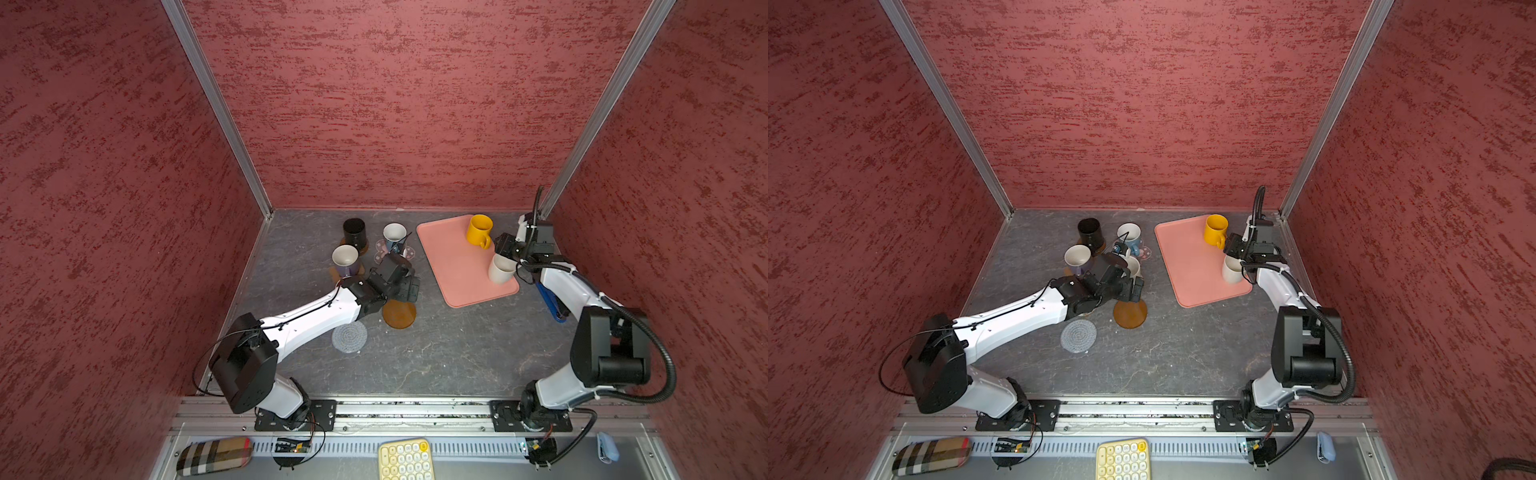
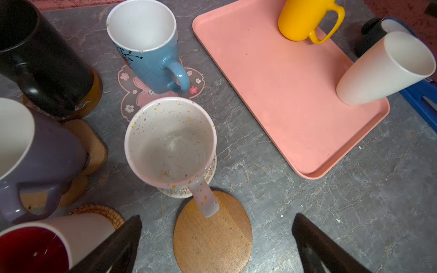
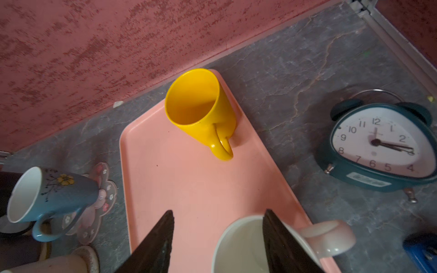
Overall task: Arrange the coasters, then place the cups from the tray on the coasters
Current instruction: 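Lower the right gripper into the yellow mug and close on its rim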
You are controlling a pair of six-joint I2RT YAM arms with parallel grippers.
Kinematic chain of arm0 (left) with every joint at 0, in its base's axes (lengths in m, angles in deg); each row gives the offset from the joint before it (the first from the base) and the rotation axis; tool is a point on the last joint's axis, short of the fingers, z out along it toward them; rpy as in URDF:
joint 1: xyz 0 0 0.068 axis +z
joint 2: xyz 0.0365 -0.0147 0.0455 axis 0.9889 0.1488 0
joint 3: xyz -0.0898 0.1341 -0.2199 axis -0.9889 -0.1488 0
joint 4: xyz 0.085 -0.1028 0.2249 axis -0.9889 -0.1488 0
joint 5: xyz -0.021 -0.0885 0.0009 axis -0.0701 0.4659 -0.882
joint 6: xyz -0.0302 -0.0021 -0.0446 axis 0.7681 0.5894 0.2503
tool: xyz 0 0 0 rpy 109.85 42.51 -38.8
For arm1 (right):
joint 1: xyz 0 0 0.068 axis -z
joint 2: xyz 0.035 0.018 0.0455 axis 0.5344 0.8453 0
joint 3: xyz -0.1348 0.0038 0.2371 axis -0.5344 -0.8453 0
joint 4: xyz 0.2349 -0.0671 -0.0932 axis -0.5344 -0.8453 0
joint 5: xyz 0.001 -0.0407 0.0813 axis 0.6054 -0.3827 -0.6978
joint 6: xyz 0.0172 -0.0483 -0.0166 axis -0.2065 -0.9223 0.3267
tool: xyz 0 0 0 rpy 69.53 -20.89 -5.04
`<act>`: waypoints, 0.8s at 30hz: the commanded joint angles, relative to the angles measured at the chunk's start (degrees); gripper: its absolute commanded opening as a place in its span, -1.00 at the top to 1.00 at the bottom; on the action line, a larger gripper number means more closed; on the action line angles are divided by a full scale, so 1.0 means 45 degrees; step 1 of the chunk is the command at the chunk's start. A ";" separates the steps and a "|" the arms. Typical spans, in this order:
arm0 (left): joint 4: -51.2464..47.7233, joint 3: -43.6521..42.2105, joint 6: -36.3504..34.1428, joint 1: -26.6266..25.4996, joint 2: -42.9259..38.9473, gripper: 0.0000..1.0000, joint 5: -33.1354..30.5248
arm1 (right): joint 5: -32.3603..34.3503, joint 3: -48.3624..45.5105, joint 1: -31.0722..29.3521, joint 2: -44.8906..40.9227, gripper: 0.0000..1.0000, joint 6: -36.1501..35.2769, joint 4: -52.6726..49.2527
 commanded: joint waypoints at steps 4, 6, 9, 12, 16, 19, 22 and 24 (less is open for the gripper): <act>0.1533 0.0584 -0.0309 0.0811 0.0567 -0.99 0.2045 | 0.0413 0.1181 0.0038 0.1235 -0.25 -0.1175 -0.0888; 0.1977 0.0614 -0.0193 0.1086 0.0703 -0.99 0.2498 | 0.0325 0.1391 0.0011 0.1622 -0.25 -0.1278 -0.0878; 0.2508 0.0901 -0.0064 0.1445 0.0983 -0.99 0.2998 | 0.0423 0.1789 0.0019 0.2132 -0.25 -0.1479 -0.1006; 0.2615 0.1494 -0.0131 0.1669 0.1464 -0.99 0.3442 | 0.0682 0.2363 0.0009 0.2586 -0.26 -0.1772 -0.1324; 0.2604 0.1997 -0.0298 0.1720 0.1947 -0.99 0.3595 | 0.0941 0.3196 -0.0002 0.3190 -0.30 -0.2076 -0.1710; 0.2742 0.1934 -0.0303 0.1736 0.2037 -0.99 0.3686 | 0.0959 0.3902 -0.0008 0.3640 -0.32 -0.2247 -0.2143; 0.2858 0.1930 -0.0298 0.1729 0.2168 -0.99 0.3803 | 0.0990 0.4449 -0.0022 0.3941 -0.34 -0.2396 -0.2472; 0.2872 0.1985 -0.0321 0.1747 0.2266 -0.99 0.3802 | 0.1032 0.4773 -0.0041 0.4173 -0.37 -0.2506 -0.2693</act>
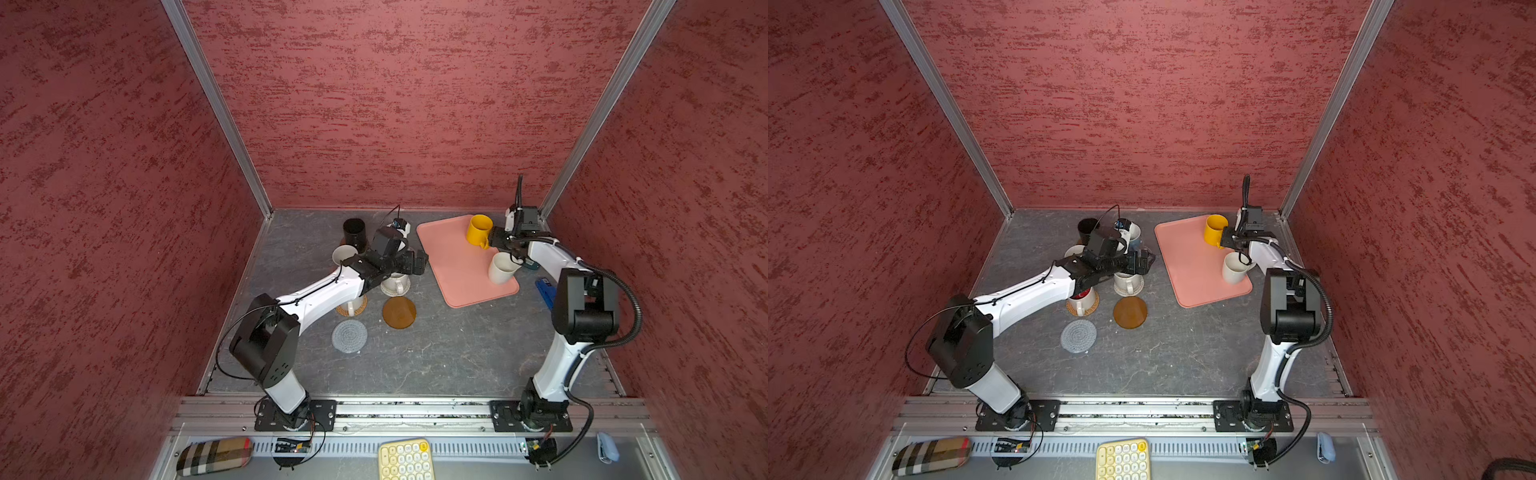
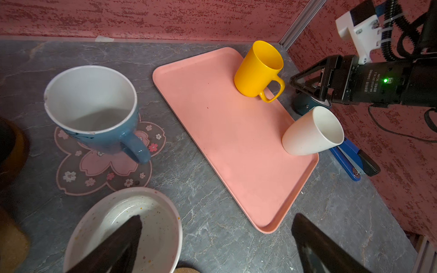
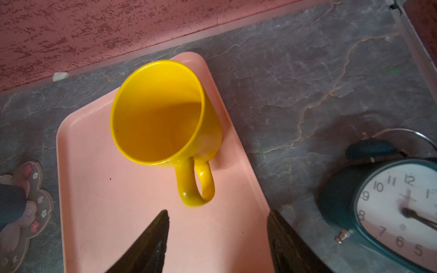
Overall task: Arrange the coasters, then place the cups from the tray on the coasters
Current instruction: 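Lower the right gripper into the yellow mug and close on its rim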
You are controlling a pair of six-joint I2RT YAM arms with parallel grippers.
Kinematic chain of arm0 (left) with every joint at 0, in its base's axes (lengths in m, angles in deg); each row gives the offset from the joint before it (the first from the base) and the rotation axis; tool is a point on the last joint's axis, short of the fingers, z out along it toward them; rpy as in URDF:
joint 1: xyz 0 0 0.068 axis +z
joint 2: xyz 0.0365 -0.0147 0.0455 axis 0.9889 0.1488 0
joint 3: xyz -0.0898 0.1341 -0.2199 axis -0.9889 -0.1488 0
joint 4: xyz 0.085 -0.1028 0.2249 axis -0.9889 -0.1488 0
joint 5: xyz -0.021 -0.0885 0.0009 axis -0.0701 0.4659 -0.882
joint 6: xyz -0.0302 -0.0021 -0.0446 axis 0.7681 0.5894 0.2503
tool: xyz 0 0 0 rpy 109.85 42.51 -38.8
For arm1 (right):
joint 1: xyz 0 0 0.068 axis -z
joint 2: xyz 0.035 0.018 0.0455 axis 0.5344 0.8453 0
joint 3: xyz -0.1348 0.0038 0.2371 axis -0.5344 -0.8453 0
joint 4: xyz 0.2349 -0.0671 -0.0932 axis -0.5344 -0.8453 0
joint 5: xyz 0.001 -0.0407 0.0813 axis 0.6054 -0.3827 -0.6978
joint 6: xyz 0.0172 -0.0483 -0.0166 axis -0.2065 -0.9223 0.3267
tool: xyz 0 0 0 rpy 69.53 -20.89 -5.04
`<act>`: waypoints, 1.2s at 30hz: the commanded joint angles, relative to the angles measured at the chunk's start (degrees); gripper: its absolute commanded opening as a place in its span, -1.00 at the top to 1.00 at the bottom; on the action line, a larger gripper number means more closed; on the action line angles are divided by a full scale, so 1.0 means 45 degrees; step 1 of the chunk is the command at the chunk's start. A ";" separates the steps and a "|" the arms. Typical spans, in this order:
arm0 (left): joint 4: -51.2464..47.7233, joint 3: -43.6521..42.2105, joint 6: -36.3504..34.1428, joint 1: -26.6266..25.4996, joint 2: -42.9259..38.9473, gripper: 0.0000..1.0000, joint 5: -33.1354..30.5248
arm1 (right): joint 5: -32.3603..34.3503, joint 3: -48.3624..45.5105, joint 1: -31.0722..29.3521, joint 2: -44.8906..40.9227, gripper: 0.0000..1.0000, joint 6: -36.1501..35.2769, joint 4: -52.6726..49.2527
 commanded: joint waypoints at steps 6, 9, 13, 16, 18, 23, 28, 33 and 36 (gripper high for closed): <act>0.0462 0.0179 -0.0250 0.0210 0.0436 -0.99 0.0388 | 0.0493 0.1381 -0.0143 0.0968 -0.42 -0.0932 -0.1196; 0.0534 0.0100 -0.0284 0.0266 0.0368 -0.99 0.0426 | 0.0460 0.1620 -0.0241 0.1226 -0.40 -0.1028 -0.1290; 0.0417 0.0108 -0.0479 0.0272 0.0368 -0.99 0.0280 | 0.0405 0.2038 -0.0487 0.1611 -0.32 -0.1180 -0.1488; 0.0393 0.0078 -0.0552 0.0276 0.0329 -0.99 0.0257 | 0.0580 0.2394 -0.0721 0.1936 -0.28 -0.1402 -0.1655; 0.0421 0.0027 -0.0543 0.0280 0.0291 -0.99 0.0286 | 0.0645 0.2656 -0.0788 0.2180 -0.28 -0.1474 -0.1784; 0.0461 -0.0038 -0.0564 0.0288 0.0219 -1.00 0.0335 | 0.0523 0.3250 -0.0842 0.2753 -0.21 -0.1411 -0.1977; 0.0458 0.0020 -0.0583 0.0296 0.0328 -0.99 0.0443 | 0.0528 0.3699 -0.0950 0.3277 -0.06 -0.1318 -0.2129; 0.0466 0.0046 -0.0612 0.0291 0.0446 -0.99 0.0467 | 0.0659 0.3938 -0.1026 0.3576 0.13 -0.1310 -0.2100; 0.0365 0.0104 -0.0622 0.0291 0.0543 -0.99 0.0482 | 0.0747 0.3949 -0.1065 0.3667 0.23 -0.1308 -0.2042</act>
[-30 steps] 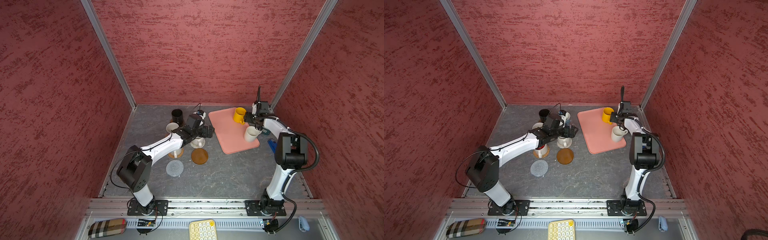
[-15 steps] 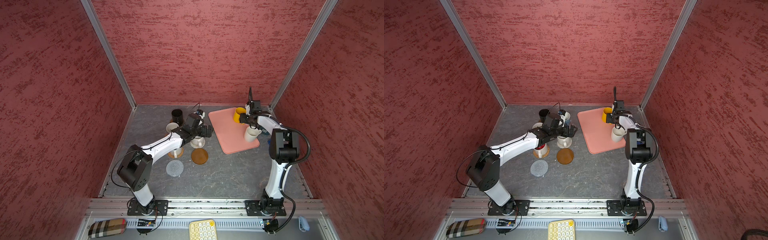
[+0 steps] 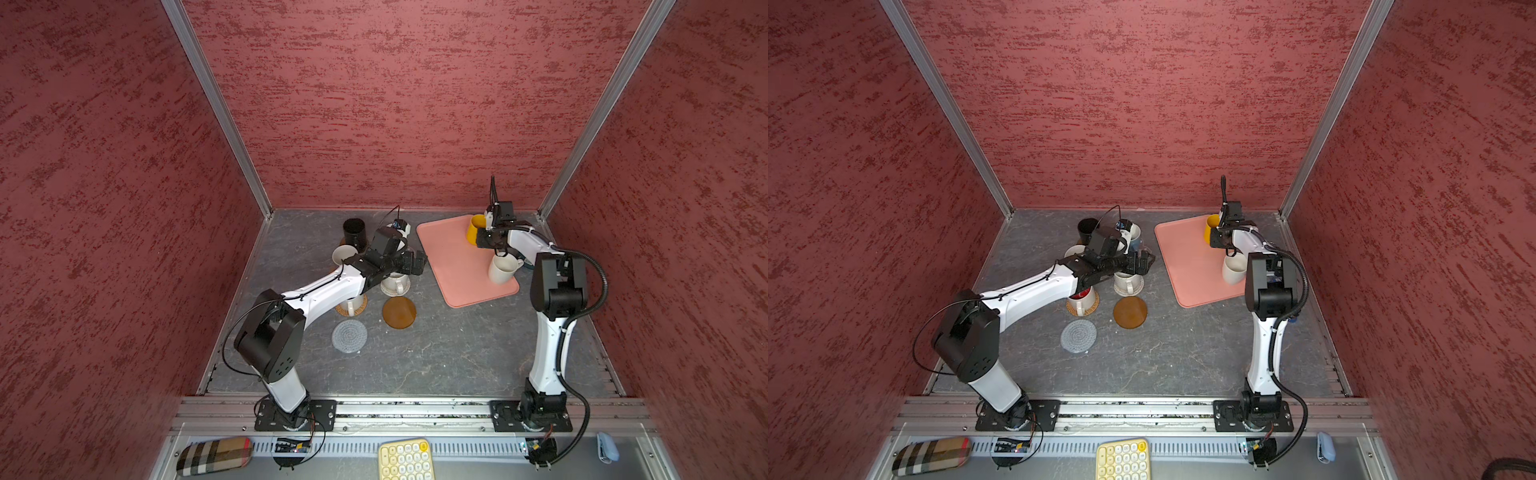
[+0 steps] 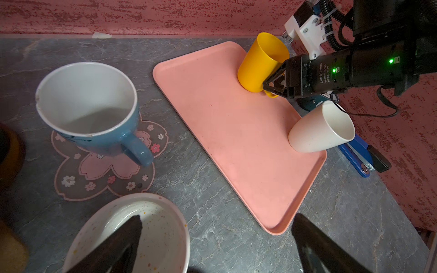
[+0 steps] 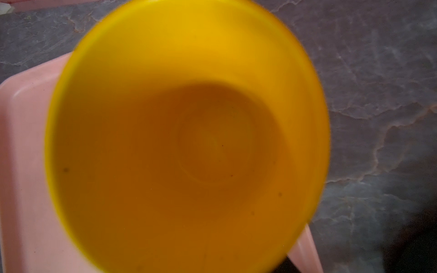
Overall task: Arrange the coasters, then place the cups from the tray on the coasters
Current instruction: 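Lower the right gripper into the yellow mug and close on its rim, then lift the yellow mug off the tray with the right gripper toward the wooden coaster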
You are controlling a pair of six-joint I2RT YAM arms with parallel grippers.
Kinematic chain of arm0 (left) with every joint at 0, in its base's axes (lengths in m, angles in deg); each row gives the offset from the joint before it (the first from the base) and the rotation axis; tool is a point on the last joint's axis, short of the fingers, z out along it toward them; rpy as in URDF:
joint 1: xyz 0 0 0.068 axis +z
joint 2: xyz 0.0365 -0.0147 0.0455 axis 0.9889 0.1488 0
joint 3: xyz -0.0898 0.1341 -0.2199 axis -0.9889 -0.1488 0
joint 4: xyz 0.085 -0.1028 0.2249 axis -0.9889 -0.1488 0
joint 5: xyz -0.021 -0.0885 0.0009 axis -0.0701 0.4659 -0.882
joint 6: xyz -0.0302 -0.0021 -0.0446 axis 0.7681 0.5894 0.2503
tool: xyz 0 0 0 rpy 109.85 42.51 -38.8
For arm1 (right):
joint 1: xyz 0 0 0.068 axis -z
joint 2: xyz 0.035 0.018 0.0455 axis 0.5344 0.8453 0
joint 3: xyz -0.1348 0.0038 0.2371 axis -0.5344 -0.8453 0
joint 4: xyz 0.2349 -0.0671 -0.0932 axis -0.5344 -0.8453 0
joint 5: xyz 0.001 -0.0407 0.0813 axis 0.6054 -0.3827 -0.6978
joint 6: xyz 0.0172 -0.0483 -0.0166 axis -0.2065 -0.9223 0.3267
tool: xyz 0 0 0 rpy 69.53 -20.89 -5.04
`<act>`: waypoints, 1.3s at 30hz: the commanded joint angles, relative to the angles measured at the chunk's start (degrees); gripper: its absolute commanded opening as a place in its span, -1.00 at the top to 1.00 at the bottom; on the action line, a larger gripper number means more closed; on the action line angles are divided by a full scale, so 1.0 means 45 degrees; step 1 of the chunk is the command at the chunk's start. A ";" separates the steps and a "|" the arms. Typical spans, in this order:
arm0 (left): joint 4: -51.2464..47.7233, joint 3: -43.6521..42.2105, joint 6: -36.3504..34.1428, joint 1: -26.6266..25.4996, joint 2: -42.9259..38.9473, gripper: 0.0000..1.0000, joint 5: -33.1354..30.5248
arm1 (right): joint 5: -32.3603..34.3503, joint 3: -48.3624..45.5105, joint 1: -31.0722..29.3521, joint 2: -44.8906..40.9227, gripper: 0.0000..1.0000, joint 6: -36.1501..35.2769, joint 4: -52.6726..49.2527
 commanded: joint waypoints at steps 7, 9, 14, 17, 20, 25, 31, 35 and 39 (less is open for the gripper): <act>0.0140 0.0120 -0.0166 0.0062 0.0165 -0.99 0.0174 | 0.0364 0.0313 -0.0213 0.0256 0.59 -0.0243 0.0039; 0.0130 0.0151 -0.0164 0.0055 0.0188 -0.99 0.0192 | 0.0429 0.0325 -0.0272 0.0277 0.69 -0.0297 -0.0001; 0.0130 0.0095 -0.0164 0.0044 0.0082 -0.99 0.0136 | 0.0664 0.0351 -0.0388 0.0170 1.00 -0.0413 -0.0094; 0.0150 0.0017 -0.0161 0.0048 -0.0005 -0.99 0.0106 | 0.0774 0.0391 -0.0459 0.0048 1.00 -0.0435 -0.0157; 0.0135 -0.0044 -0.0146 0.0059 -0.0112 -0.99 0.0085 | 0.0799 0.0449 -0.0562 -0.0178 1.00 -0.0438 -0.0197; 0.0189 -0.0283 -0.0105 0.0058 -0.0500 -0.99 -0.0053 | 0.1175 0.0456 -0.1016 -0.0715 1.00 -0.0544 -0.0175; 0.0140 -0.0607 0.0011 0.0045 -0.1152 -0.99 -0.0203 | 0.1341 0.0535 -0.1684 -0.1361 1.00 -0.0581 -0.0370; 0.0043 -0.0937 0.0087 0.0004 -0.1632 -0.99 -0.0397 | 0.1433 0.0508 -0.2154 -0.1863 1.00 -0.0522 -0.0560; -0.0089 -0.1288 0.0235 -0.0014 -0.2167 -0.99 -0.0617 | 0.1456 0.0102 -0.2766 -0.2385 1.00 -0.0363 -0.0471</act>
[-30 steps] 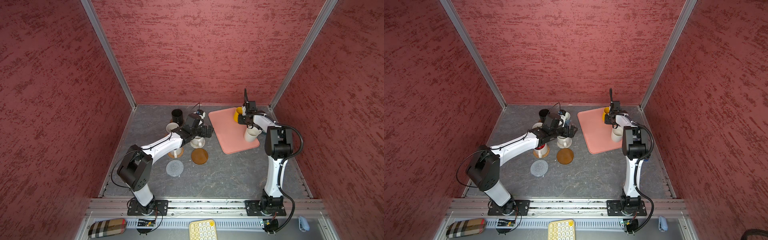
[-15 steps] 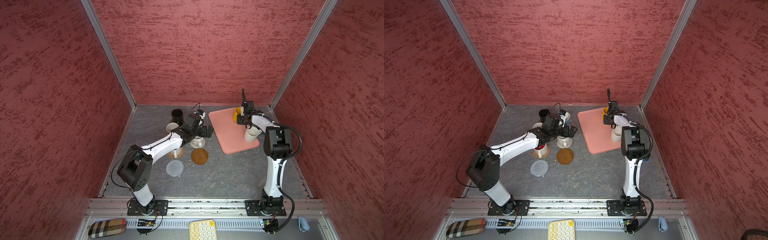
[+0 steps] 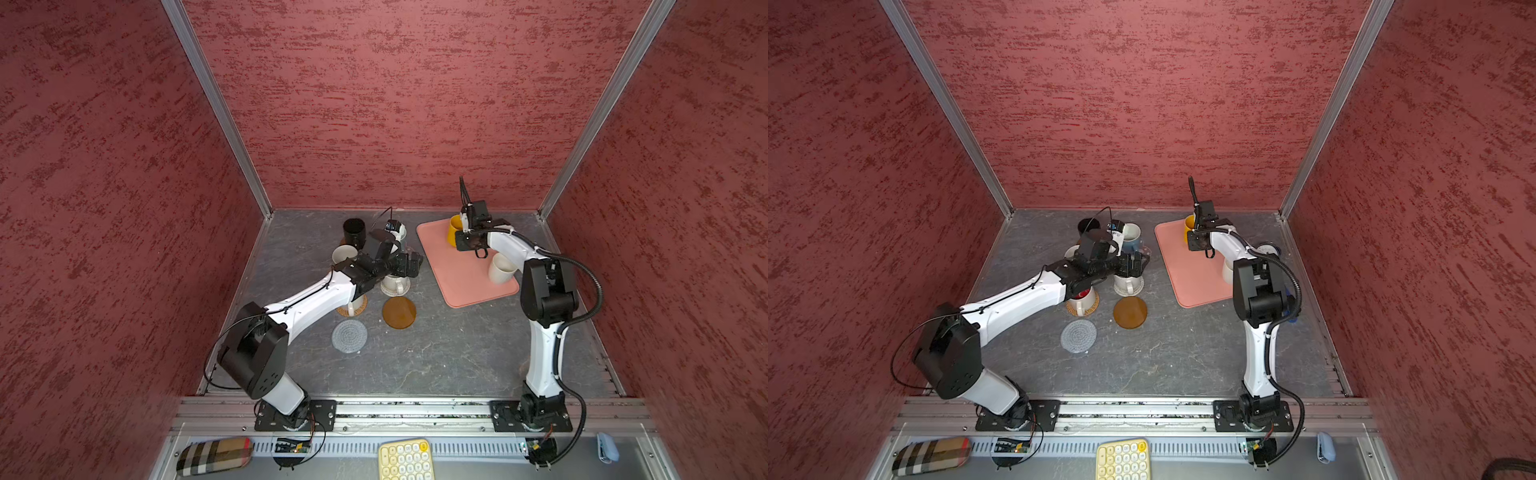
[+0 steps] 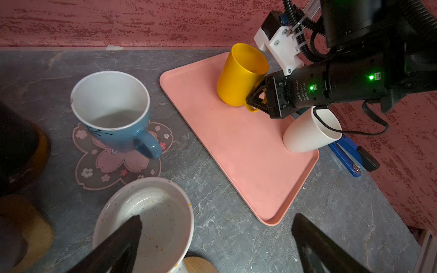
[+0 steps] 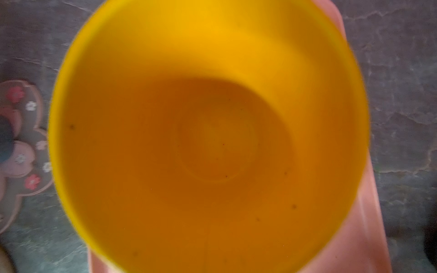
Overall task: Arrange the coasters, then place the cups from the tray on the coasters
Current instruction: 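Lift the yellow mug off the tray with the right gripper toward the wooden coaster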
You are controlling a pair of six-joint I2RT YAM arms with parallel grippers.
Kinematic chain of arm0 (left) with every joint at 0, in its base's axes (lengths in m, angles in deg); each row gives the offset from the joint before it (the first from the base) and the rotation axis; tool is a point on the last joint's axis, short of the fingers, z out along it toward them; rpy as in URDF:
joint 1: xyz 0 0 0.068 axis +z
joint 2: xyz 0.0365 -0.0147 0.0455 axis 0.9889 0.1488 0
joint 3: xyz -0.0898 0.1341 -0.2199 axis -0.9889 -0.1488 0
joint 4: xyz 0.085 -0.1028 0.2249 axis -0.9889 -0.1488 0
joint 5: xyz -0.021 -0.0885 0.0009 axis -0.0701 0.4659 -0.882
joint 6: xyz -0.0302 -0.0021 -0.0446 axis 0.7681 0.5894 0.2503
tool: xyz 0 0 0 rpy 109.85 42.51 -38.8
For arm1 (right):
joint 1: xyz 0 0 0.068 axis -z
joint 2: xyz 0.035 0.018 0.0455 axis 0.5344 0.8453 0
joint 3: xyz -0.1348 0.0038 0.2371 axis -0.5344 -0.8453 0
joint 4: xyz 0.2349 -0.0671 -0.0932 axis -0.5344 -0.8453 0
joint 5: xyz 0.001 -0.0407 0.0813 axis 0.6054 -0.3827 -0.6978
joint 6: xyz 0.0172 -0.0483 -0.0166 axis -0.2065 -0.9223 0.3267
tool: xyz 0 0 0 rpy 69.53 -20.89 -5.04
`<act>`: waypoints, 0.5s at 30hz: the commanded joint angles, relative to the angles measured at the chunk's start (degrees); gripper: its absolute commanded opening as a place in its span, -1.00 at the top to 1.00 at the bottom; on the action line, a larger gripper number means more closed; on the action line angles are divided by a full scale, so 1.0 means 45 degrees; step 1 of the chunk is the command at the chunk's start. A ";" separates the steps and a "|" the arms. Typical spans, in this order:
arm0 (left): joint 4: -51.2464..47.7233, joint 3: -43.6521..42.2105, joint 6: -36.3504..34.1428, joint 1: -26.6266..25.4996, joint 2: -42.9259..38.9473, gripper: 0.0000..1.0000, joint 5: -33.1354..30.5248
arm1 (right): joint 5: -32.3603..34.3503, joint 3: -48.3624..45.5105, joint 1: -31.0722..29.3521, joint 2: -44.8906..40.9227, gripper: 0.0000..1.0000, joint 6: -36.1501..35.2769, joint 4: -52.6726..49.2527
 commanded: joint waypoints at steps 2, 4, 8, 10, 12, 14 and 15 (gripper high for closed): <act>-0.0117 -0.0385 0.0206 -0.0016 -0.0697 -0.99 -0.0419 | 0.0345 -0.0131 -0.0540 -0.1537 1.00 -0.0031 0.0686; -0.0260 -0.0522 0.0251 -0.0040 -0.0974 -0.99 -0.0546 | 0.0340 -0.0532 -0.0735 -0.1894 1.00 0.0122 0.0825; -0.0501 -0.0795 0.0353 -0.0107 -0.1494 -0.99 -0.0721 | 0.0336 -0.1473 -0.1045 -0.2738 1.00 0.0356 0.1117; -0.0633 -0.0929 0.0439 -0.0175 -0.1723 -1.00 -0.0809 | 0.0343 -0.1994 -0.1213 -0.3235 1.00 0.0429 0.1203; -0.0770 -0.1105 0.0501 -0.0261 -0.1952 -0.99 -0.0925 | 0.0392 -0.2517 -0.1359 -0.3752 1.00 0.0491 0.1276; -0.0969 -0.1218 0.0525 -0.0392 -0.2161 -0.99 -0.1038 | 0.0365 -0.3159 -0.1499 -0.4315 1.00 0.0647 0.1438; -0.1100 -0.1254 0.0521 -0.0468 -0.2243 -0.99 -0.1134 | 0.0177 -0.3514 -0.1573 -0.4610 1.00 0.0761 0.1558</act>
